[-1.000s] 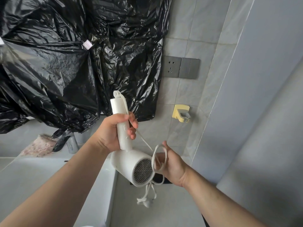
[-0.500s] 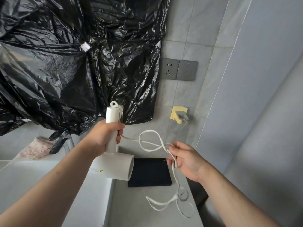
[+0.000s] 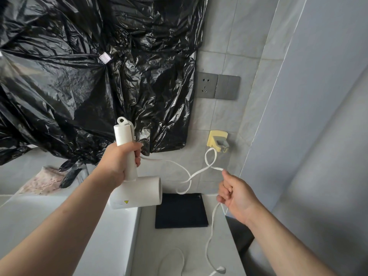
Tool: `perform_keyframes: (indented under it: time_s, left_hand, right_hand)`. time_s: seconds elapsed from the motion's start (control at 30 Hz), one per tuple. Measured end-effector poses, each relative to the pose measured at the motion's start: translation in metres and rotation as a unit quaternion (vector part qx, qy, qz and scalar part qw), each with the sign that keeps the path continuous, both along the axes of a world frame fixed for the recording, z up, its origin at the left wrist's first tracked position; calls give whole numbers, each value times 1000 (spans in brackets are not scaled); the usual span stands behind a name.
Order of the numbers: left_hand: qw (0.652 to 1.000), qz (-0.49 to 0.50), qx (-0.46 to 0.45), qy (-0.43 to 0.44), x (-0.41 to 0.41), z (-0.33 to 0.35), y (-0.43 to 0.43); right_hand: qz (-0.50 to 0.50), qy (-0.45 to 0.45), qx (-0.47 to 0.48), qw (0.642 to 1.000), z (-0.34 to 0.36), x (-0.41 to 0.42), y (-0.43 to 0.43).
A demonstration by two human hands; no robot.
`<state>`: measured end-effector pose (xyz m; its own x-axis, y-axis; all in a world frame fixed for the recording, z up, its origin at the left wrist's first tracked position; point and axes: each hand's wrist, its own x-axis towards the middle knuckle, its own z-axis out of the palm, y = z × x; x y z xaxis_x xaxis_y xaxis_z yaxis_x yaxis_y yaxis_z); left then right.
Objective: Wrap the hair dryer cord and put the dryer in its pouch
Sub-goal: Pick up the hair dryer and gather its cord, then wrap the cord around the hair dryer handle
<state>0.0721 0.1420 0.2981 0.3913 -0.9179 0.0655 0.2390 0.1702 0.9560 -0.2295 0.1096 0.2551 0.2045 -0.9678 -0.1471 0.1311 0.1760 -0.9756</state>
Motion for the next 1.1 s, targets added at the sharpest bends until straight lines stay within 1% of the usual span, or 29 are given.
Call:
perform_keyframes:
  time_s: [0.07, 0.1, 0.17, 0.2, 0.27, 0.33, 0.37, 0.43, 0.5, 0.53, 0.57, 0.6, 0.63, 0.67, 0.7, 0.73, 0.8, 0.87, 0.93, 0.97, 1.03, 1.1]
  left_hand:
    - [999, 36, -14, 24, 2, 0, -2]
    - [997, 57, -21, 38, 3, 1, -4]
    - [994, 93, -33, 56, 7, 2, -5]
    - [992, 102, -40, 57, 9, 3, -6]
    - [991, 108, -53, 53, 11, 6, -6]
    - [992, 98, -62, 57, 10, 9, -5]
    - [992, 84, -65, 63, 8, 11, -5]
    - [994, 40, -74, 73, 2, 13, -4]
    - [992, -22, -89, 87, -5, 14, -4]
    - [991, -54, -92, 85, -8, 14, -3]
    - [989, -83, -93, 83, -10, 15, -2]
    - [986, -112, -92, 78, -12, 16, -1]
    - [983, -142, -90, 76, -13, 17, 0]
    - [979, -166, -91, 77, -15, 18, 0]
    - [975, -186, -93, 80, -18, 20, 1]
    - [972, -202, -96, 79, -20, 21, 1]
    - [968, -220, -98, 74, -23, 24, 0]
    - [964, -236, -104, 70, -27, 25, 0]
    - [960, -249, -106, 71, -31, 26, -1]
    - [960, -251, -105, 73, -34, 26, -1]
    - [959, -255, -101, 73, -38, 26, -2]
    - [958, -260, -97, 68, -40, 25, -1]
  right_hand:
    - [-3, 5, -1, 1000, -2, -4, -2]
    - [-7, 33, -9, 999, -4, -7, -4]
    - [-15, 143, -51, 988, -10, -14, -7]
    - [-19, 202, -67, 977, -14, -19, -7]
    - [-14, 319, -85, 944, -24, -27, -8]
    - [30, 442, -93, 892, -34, -31, -8]
    - [66, 484, -84, 868, -37, -32, -8]
    - [152, 517, -46, 841, -41, -27, -4]
    - [230, 505, -16, 832, -42, -17, 1]
    - [247, 479, -15, 842, -43, -11, 2]
    - [241, 442, -20, 863, -44, -5, 2]
    - [208, 395, -28, 895, -43, 3, 0]
    - [147, 346, -41, 926, -40, 9, -2]
    - [69, 305, -62, 948, -35, 15, -4]
    - [2, 267, -89, 959, -27, 19, -5]
    - [-40, 227, -111, 967, -19, 22, -4]
    - [-76, 134, -133, 979, -2, 26, -2]
    - [-48, 80, -146, 985, 12, 30, 2]
    - [60, 48, -133, 988, 17, 39, 7]
    - [120, 31, -111, 986, 16, 45, 10]
    - [197, 20, -74, 977, 10, 55, 16]
    - [223, 31, -70, 972, 6, 58, 18]
